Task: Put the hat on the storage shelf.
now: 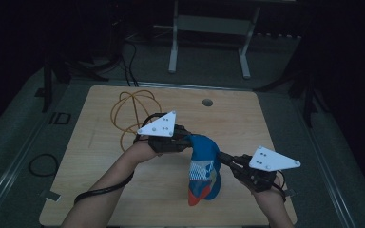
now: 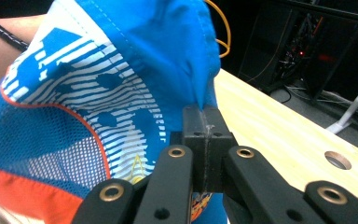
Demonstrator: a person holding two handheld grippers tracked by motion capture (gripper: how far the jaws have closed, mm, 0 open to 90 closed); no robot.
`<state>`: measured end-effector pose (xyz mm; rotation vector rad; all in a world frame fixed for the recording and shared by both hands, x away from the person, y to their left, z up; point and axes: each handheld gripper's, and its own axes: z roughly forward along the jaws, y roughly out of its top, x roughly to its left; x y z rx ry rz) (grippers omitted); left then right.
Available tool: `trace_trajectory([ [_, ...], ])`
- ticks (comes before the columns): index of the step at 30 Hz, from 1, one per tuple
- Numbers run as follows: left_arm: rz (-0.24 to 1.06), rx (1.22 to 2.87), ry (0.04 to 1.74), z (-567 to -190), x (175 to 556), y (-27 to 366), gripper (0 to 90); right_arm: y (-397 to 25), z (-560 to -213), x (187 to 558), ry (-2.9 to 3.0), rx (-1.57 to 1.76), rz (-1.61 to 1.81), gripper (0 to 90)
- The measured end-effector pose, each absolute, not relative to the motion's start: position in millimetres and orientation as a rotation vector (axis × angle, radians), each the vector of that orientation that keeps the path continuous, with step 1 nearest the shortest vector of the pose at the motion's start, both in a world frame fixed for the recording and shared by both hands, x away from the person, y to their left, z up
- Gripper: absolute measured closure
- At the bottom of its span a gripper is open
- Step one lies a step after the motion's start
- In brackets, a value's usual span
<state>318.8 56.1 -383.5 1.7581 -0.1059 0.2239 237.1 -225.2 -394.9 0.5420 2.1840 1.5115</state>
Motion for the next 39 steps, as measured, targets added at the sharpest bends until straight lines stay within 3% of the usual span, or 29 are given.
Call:
trace_trajectory([
  [12, 0.249, 1.870, -0.128, -383, 311, 56, 88.0, -244, -376, 237, 2.109, 0.564, 1.518, 90.0],
  [15, 0.272, 1.917, -0.098, -382, 309, 57, 80.3, -247, -371, 238, 2.099, 0.569, 1.522, 90.0],
  [19, 0.285, 1.935, -0.066, -383, 307, 64, 79.1, -251, -368, 238, 2.094, 0.571, 1.530, 90.0],
  [24, 0.300, 1.935, -0.036, -379, 303, 77, 71.4, -247, -367, 239, 2.107, 0.565, 1.516, 90.0],
  [37, 0.349, 1.868, 0.189, -391, 285, 111, 40.2, -246, -363, 245, 2.080, 0.591, 1.489, 90.0],
  [39, 0.366, 1.861, 0.232, -396, 282, 117, 38.8, -246, -361, 248, 2.078, 0.593, 1.487, 90.0],
])
